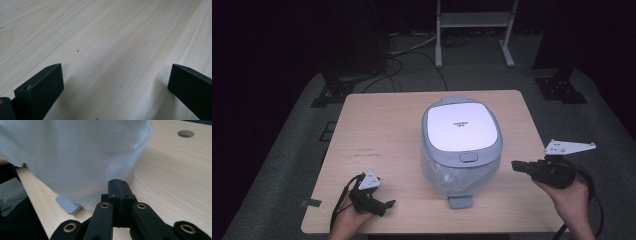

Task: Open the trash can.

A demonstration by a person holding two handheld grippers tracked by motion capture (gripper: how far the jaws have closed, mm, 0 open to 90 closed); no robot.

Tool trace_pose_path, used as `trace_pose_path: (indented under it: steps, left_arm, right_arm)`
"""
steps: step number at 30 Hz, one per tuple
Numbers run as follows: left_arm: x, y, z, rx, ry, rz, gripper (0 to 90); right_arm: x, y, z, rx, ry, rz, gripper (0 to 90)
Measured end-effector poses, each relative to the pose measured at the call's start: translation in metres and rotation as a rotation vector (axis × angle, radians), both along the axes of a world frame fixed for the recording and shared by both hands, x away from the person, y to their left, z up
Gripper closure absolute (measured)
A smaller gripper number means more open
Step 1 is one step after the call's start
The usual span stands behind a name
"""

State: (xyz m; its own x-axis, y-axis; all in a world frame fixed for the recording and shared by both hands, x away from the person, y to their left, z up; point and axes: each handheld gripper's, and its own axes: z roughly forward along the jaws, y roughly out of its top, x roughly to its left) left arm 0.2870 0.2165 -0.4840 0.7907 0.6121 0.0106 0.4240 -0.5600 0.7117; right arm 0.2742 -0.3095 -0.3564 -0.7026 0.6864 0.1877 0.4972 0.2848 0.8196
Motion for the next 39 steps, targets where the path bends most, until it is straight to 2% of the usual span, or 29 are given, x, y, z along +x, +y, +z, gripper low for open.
trace_pose_path:
  steps: [5,7,12,13,22,27,39]
  left_arm:
    - [0.000,0.000,0.000,0.000,0.000,0.000,0.0]
    - [0.000,0.000,0.000,0.000,0.000,0.000,0.0]
    - [0.000,0.000,0.000,0.000,0.000,0.000,0.0]
    - [0.000,0.000,0.000,-0.002,-0.001,0.001,0.0]
    - [0.000,0.000,0.000,-0.001,-0.001,0.000,0.0]
    - [0.000,0.000,0.000,-0.001,-0.001,0.000,0.0]
    - [0.000,0.000,0.000,-0.001,-0.001,0.000,0.0]
  right_arm:
    - [-0.002,0.000,0.013,0.017,-0.020,0.009,90.0]
    - [-0.005,-0.001,0.024,0.032,-0.042,0.020,90.0]
    - [-0.007,-0.002,0.037,0.053,-0.065,0.038,90.0]
    - [-0.007,-0.003,0.043,0.065,-0.074,0.045,90.0]
    - [-0.009,0.000,0.059,0.100,-0.103,0.075,90.0]
    - [-0.010,0.006,0.070,0.133,-0.128,0.112,90.0]
    - [-0.009,0.022,0.086,0.162,-0.164,0.177,90.0]
